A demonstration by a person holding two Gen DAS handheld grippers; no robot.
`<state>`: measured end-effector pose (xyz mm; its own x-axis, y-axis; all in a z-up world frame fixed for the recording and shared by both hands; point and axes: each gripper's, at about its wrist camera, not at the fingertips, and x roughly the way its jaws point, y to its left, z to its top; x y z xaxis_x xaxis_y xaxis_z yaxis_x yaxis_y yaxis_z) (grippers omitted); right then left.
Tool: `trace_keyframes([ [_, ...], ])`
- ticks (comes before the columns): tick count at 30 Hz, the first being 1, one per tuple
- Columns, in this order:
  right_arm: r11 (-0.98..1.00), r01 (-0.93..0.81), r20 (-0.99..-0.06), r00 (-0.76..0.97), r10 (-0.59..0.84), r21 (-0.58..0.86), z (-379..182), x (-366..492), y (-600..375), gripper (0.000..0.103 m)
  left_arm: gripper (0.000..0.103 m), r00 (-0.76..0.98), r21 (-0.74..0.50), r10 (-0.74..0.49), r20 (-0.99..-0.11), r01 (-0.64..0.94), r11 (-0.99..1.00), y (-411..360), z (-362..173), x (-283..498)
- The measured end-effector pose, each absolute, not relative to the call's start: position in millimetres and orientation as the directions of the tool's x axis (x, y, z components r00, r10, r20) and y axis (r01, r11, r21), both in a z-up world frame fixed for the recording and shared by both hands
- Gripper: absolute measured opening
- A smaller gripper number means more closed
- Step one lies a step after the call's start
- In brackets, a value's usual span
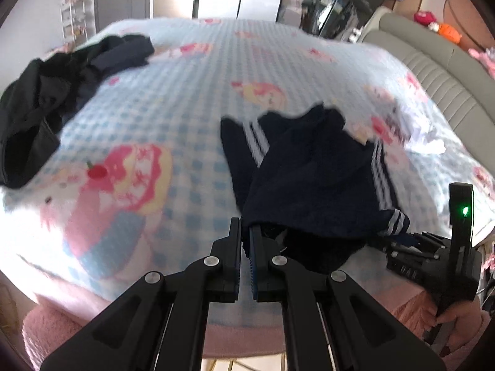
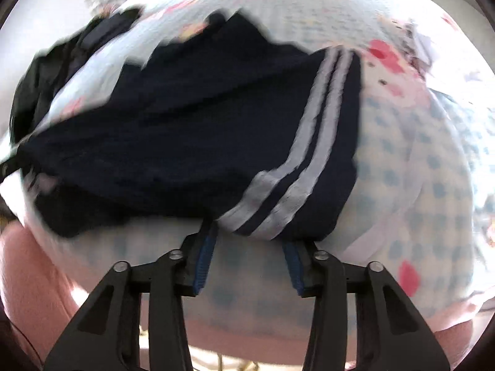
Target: Fold clothes
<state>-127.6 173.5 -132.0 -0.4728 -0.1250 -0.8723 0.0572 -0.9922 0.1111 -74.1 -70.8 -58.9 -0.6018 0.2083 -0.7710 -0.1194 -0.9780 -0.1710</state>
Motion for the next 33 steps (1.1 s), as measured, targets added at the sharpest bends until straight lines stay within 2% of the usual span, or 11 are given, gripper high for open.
trace_keyframes([
  [4,-0.988,-0.011,-0.813,-0.570,-0.122,0.156,-103,-146,188,0.041,0.007,-0.580,-0.153,0.224,-0.783,-0.169,-0.974,-67,-60,-90],
  [7,-0.991,-0.041,-0.839,-0.537,-0.082,0.124,-111,-152,190,0.041,0.011,-0.508,-0.147,0.211,-0.835,-0.164,-0.976,-62,-82,-96],
  [9,-0.989,-0.046,-0.855,-0.510,-0.097,0.139,-122,-151,193,0.041,0.025,-0.472,-0.172,0.229,-0.852,-0.161,-0.972,-61,-96,-92],
  [10,-0.988,-0.046,-0.863,-0.494,-0.105,0.146,-126,-150,195,0.041,0.043,-0.459,-0.183,0.236,-0.856,-0.158,-0.970,-62,-101,-88],
  [11,-0.988,-0.039,-0.876,-0.468,-0.113,0.148,-131,-148,198,0.042,0.047,-0.447,-0.194,0.244,-0.861,-0.155,-0.969,-64,-107,-83],
  [18,-0.983,-0.002,-0.861,-0.484,-0.158,0.181,-131,-119,198,0.046,0.047,-0.501,-0.251,0.257,-0.827,-0.082,-0.965,-81,-109,-78],
  [23,-0.998,0.044,-0.892,-0.449,-0.061,0.046,-147,-128,183,0.047,0.044,-0.459,-0.159,0.184,-0.869,-0.092,-0.983,-71,-118,-101],
  [25,-0.999,0.008,-0.894,-0.446,-0.042,0.043,-145,-128,192,0.045,0.031,-0.441,-0.075,0.108,-0.891,-0.091,-0.993,-67,-123,-104],
  [29,-0.995,-0.099,-0.898,-0.440,0.035,0.010,-132,-118,226,0.045,0.030,-0.442,0.004,0.045,-0.896,-0.109,-0.994,-70,-124,-92],
  [31,-0.993,-0.119,-0.902,-0.427,0.068,-0.019,-128,-109,240,0.046,0.031,-0.444,-0.052,0.100,-0.891,-0.118,-0.992,-75,-120,-87],
  [33,-0.995,-0.090,-0.910,-0.415,-0.007,0.049,-125,-101,246,0.046,0.031,-0.452,-0.110,0.153,-0.879,-0.122,-0.986,-78,-117,-85],
])
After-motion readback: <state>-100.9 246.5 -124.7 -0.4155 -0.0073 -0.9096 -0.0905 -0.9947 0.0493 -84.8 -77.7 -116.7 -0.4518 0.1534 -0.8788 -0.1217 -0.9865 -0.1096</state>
